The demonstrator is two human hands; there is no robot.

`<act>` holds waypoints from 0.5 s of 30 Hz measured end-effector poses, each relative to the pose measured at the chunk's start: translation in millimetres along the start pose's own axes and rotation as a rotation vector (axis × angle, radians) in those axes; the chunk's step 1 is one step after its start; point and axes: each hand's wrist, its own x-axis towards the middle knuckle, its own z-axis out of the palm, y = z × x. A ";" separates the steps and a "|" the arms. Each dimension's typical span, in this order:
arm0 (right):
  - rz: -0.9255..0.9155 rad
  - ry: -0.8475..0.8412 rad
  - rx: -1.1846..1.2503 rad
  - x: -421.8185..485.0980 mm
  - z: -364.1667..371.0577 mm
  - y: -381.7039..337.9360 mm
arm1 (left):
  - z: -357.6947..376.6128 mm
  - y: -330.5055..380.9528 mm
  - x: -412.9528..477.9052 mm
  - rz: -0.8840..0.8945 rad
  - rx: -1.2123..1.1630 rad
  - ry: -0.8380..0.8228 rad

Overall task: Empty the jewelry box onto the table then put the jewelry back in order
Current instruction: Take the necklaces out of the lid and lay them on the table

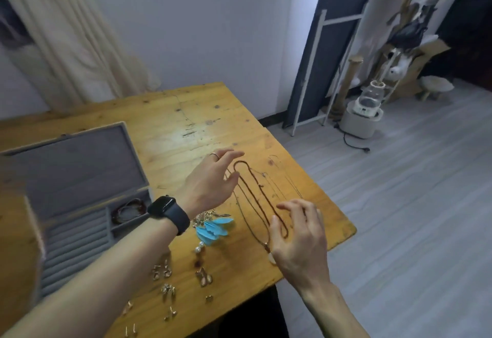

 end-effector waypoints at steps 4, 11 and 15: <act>-0.137 -0.128 0.062 -0.6 23.3 -51.4 | -33.4 -30.8 -54.2 -0.085 -0.020 0.129; -0.235 -0.346 0.147 -13.8 71.7 -116.7 | -66.0 -100.2 -161.6 -0.322 0.082 0.297; -0.262 -0.435 0.124 -15.1 110.4 -135.7 | -71.4 -130.0 -200.0 -0.458 0.183 0.298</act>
